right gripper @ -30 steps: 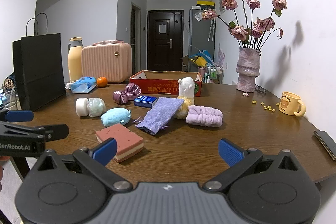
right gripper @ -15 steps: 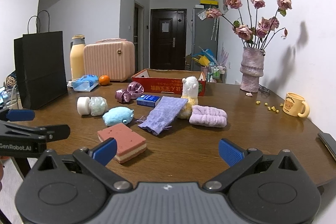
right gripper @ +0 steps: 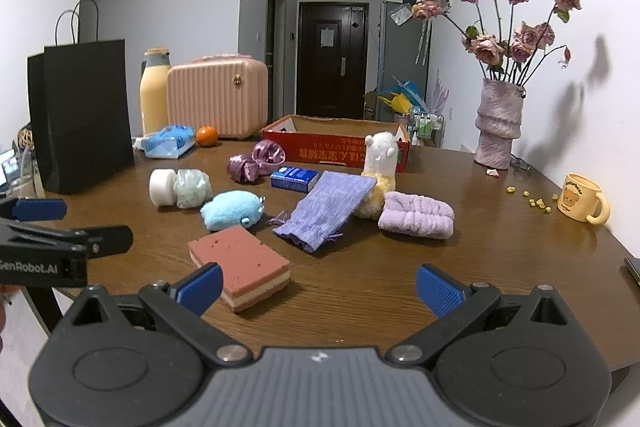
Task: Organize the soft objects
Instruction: 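Move the right gripper to the pink sponge and close on it, then grasp the white roll with the left gripper while the right gripper holds the pink sponge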
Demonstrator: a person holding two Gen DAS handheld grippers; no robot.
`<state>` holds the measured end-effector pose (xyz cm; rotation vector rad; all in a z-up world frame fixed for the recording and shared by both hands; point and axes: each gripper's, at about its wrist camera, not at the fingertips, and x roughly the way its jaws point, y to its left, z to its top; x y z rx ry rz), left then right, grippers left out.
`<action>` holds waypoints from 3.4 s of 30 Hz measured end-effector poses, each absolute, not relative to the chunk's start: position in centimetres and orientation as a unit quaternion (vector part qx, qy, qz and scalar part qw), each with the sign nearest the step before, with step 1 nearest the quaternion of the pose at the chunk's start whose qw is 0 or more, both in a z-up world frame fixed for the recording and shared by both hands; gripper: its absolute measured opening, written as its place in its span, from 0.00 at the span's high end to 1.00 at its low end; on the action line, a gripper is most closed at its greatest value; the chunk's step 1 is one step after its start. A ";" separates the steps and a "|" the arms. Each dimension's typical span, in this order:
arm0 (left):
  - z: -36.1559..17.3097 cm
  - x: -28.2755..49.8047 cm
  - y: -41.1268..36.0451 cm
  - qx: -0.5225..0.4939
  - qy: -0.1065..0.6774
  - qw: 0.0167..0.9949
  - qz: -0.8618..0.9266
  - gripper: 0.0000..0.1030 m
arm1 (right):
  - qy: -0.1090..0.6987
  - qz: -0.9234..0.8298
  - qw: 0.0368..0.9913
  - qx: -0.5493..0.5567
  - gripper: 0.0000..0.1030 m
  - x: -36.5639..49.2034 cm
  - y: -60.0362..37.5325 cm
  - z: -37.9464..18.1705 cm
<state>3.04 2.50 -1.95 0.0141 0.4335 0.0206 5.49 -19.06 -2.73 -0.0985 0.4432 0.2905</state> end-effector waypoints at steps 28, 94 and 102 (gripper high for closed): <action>-5.3 7.7 6.8 -0.027 0.265 0.963 0.031 0.00 | 0.304 0.220 0.923 -0.092 0.00 14.5 -12.4 -6.9; -5.0 15.1 8.7 -0.028 0.279 0.957 0.068 0.00 | 0.255 0.252 0.931 -0.066 0.21 20.8 -15.0 -6.6; -4.7 18.4 10.5 -0.009 0.272 0.956 0.111 0.00 | 0.248 0.232 0.939 -0.060 0.21 21.8 -16.1 -6.3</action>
